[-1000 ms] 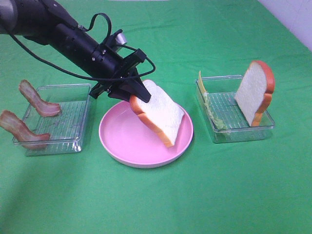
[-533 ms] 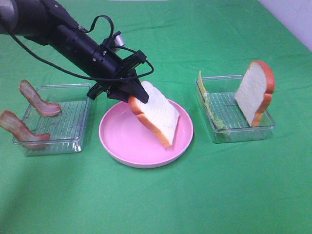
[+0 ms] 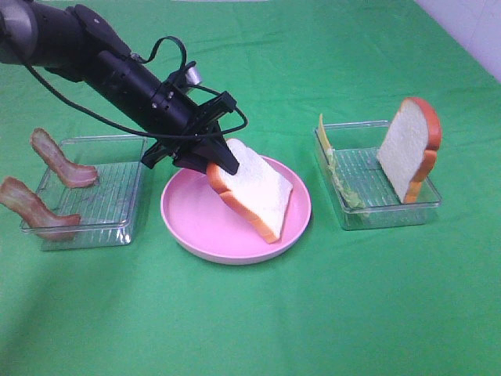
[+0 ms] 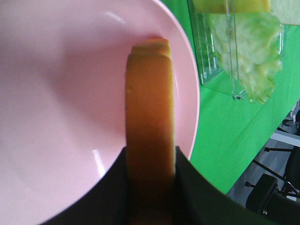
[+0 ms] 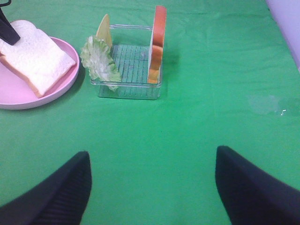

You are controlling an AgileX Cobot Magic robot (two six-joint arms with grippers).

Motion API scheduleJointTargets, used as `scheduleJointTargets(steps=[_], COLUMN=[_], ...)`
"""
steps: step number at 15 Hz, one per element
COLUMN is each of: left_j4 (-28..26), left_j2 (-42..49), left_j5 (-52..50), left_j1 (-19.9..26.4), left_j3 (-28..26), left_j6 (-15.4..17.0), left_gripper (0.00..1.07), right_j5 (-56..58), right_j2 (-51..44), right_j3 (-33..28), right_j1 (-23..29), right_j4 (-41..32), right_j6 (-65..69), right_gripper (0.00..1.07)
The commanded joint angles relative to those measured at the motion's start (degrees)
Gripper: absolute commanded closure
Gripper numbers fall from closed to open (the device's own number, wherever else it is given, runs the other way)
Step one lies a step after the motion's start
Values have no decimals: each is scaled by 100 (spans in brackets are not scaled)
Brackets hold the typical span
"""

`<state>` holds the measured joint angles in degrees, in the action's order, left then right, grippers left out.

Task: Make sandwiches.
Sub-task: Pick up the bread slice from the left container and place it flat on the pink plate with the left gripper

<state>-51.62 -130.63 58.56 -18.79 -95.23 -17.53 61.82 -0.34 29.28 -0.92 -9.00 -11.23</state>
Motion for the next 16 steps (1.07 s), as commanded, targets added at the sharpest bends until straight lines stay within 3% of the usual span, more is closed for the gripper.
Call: scheduleJointTargets(steps=[1, 6, 8, 10, 11, 13, 16], left_j4=[-63, 183, 372, 476, 481, 894, 1713], left_j2=[-138, -132, -109, -109, -86, 178, 739], left_j5=[189, 390, 407, 407, 384, 390, 361], left_j1=[-34, -34, -34, -34, -34, -34, -34], left_j3=[34, 29, -40, -120, -160, -309, -372], left_j6=[-115, -120, -120, 23, 97, 115, 155], left_gripper=[107, 106, 86, 50, 37, 27, 27], right_j5=[-46, -46, -46, -46, -46, -46, -46], right_j2=[-34, -34, -34, -34, -34, -34, -34], right_j3=[-23, -23, -23, -23, -23, -23, -23], right_j1=[-34, -34, -34, -34, -34, -34, -34], right_j4=[-6, -6, -6, -11, -11, -11, -11], right_j6=[-57, -57, -57, -57, -57, -57, -57], right_gripper=[37, 37, 37, 37, 37, 37, 37])
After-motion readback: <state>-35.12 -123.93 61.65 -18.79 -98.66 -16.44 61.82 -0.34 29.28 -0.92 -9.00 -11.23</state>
